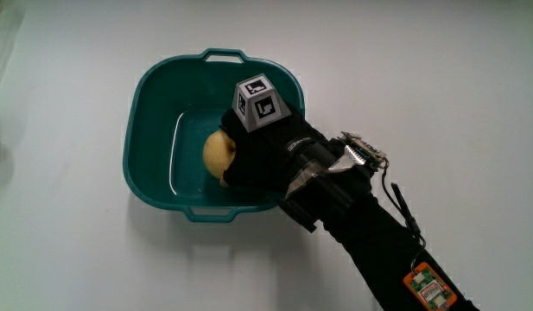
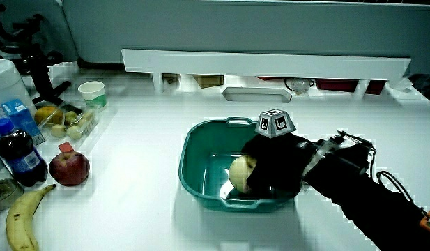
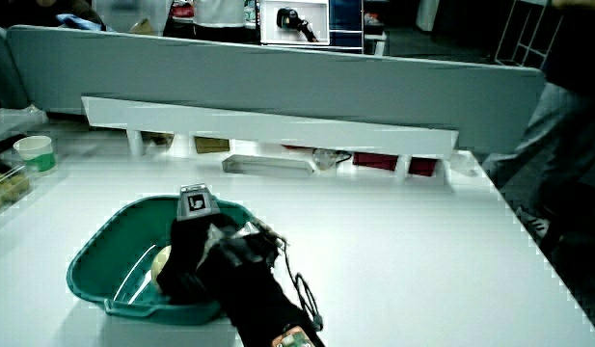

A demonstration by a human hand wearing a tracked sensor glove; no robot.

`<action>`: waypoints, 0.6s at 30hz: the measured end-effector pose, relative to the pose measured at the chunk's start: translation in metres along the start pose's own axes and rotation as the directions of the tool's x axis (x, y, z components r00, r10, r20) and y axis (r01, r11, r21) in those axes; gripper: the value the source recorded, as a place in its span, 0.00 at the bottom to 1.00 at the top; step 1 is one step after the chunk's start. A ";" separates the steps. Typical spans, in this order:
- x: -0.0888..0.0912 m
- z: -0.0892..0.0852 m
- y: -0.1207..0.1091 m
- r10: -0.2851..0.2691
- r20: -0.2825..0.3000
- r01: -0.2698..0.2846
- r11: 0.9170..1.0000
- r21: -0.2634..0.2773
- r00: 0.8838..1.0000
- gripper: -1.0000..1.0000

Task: Place pear into plate

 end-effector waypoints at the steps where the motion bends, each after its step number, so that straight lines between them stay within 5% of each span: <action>1: 0.000 -0.002 0.001 -0.020 0.016 0.021 1.000 -0.004 1.000 0.50; 7: 0.006 -0.015 0.013 -0.052 0.011 0.052 0.996 -0.072 0.999 0.50; 8: 0.007 -0.012 0.010 -0.041 -0.036 0.039 0.998 -0.052 0.999 0.50; 10: 0.005 -0.013 0.012 -0.059 0.023 0.060 0.996 -0.062 0.998 0.50; 11: 0.007 -0.015 0.014 -0.050 -0.024 0.047 0.994 -0.100 0.998 0.50; 17: 0.007 -0.017 0.015 -0.067 -0.022 0.063 0.990 -0.126 0.998 0.47; 18: 0.007 -0.019 0.015 -0.056 -0.038 0.049 0.986 -0.162 0.998 0.45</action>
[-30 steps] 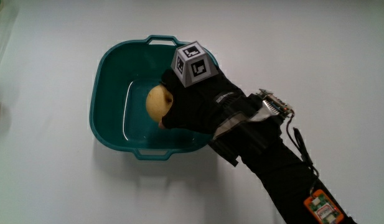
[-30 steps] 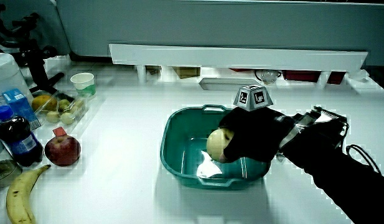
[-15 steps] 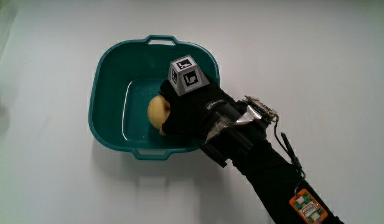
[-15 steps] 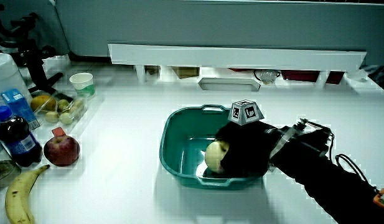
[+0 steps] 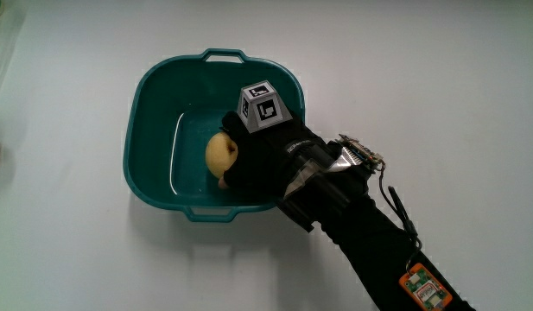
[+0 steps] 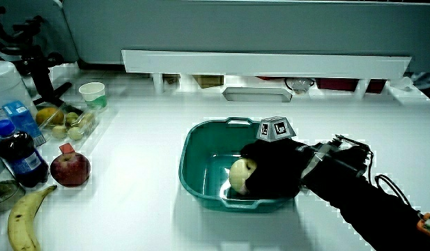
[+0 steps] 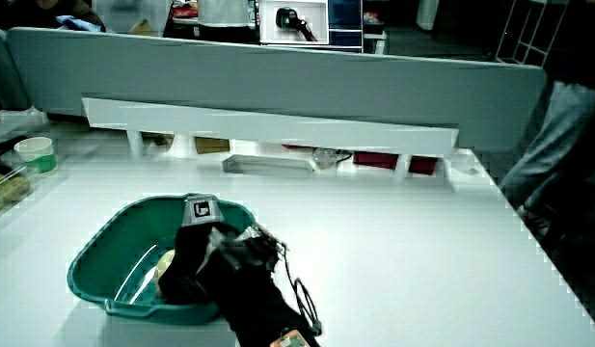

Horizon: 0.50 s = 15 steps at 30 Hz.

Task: Place pear into plate

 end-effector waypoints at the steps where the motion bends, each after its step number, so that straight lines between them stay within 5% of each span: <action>1: 0.000 -0.001 0.000 0.005 -0.011 -0.005 1.000 0.006 1.000 0.42; 8: 0.001 0.008 -0.012 0.005 -0.014 -0.005 1.000 -0.006 1.000 0.25; 13: -0.005 0.024 -0.046 0.049 0.004 -0.049 0.998 0.032 0.999 0.12; 15: -0.012 0.031 -0.068 0.094 0.012 -0.094 0.989 0.113 0.996 0.07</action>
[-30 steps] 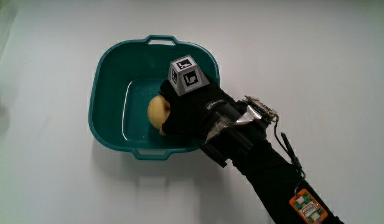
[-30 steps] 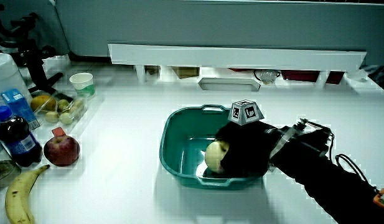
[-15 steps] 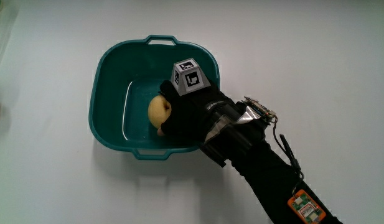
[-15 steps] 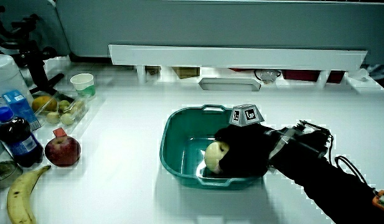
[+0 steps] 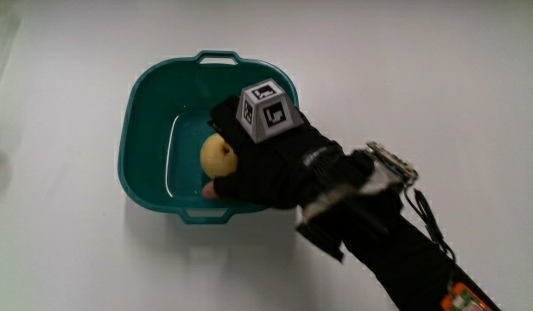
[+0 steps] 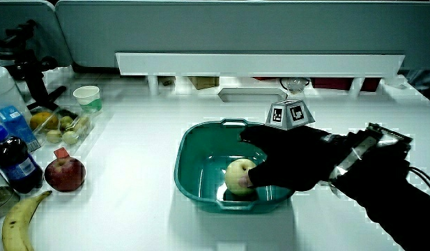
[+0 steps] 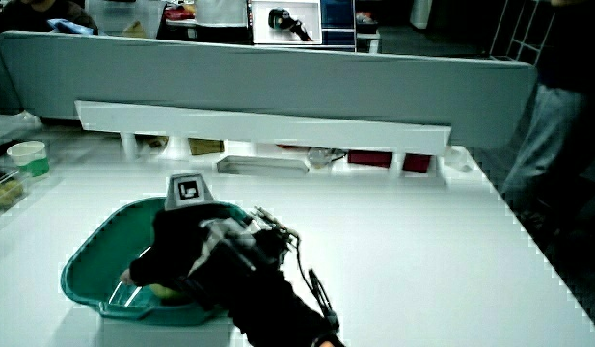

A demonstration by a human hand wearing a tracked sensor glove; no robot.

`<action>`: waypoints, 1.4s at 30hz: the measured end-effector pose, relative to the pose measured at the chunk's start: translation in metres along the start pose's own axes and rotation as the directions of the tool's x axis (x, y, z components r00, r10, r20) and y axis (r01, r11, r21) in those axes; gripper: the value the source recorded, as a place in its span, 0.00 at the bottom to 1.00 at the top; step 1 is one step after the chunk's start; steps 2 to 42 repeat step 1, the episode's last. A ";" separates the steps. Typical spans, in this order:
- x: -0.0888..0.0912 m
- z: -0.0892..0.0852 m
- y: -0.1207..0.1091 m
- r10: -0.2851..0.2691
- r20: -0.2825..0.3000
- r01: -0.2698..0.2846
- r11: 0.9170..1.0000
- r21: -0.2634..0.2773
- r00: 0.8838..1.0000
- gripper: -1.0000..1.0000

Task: Place pear into plate

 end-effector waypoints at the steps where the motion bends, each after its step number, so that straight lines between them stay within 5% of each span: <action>1: -0.006 0.006 -0.012 0.016 0.033 -0.018 0.998 0.061 0.999 0.05; 42: -0.006 0.006 -0.012 0.016 0.033 -0.018 0.998 0.061 0.999 0.05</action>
